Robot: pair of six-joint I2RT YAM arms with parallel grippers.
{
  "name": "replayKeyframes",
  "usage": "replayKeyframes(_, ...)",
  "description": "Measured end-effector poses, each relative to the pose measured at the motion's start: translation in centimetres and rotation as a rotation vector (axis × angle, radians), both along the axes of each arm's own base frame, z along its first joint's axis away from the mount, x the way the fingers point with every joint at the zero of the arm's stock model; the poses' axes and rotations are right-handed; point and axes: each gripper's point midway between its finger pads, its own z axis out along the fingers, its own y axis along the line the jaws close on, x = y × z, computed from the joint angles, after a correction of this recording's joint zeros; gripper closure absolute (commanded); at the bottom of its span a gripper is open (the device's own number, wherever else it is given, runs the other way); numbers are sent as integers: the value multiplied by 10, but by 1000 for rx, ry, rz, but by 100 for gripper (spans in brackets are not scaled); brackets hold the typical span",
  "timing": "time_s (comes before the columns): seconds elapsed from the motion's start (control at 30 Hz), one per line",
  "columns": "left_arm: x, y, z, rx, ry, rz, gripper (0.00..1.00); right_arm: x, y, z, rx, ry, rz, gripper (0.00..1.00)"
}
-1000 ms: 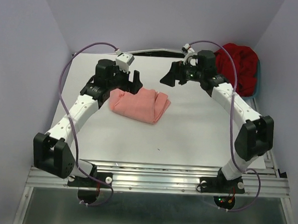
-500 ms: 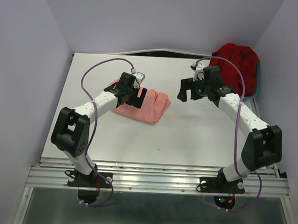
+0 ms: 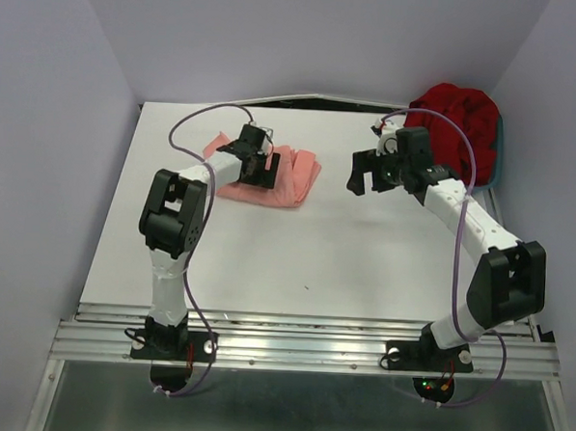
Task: Fold and stack the skirts
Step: Neatly place the folded skirt to the corner
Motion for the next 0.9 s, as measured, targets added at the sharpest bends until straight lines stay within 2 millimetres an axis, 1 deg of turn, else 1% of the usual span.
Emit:
replayKeyframes(0.07, 21, 17, 2, -18, -8, 46, 2, 1, -1, -1, -6, 0, 1, 0)
replayKeyframes(0.13, 43, 40, 4, -25, -9, 99, 2, 2, -2, -4, -11, 5, 2, 0)
replayKeyframes(0.23, 69, 75, 6, -7, -17, 161, 2, 3, -3, -10, -16, 18, 1, 0)
replayKeyframes(0.27, 77, 86, 6, 0, -18, 180, 2, 4, -4, -13, -17, 24, 0, 0)
replayKeyframes(0.4, 104, 118, 5, 42, -14, 205, 2, 5, -6, -20, -21, 42, -4, 0)
replayKeyframes(0.43, 113, 123, 7, 49, -23, 203, 2, 5, -6, -21, -22, 44, -5, 0)
replayKeyframes(0.57, 129, 134, 7, 65, -37, 180, 2, 5, -6, -21, -22, 46, -4, 0)
replayKeyframes(0.73, 132, 135, 9, 79, -40, 143, 1, 6, -8, -21, -21, 47, -10, 0)
replayKeyframes(0.9, 134, 138, 15, 101, -48, 124, 1, 8, -8, -17, -16, 38, -9, 0)
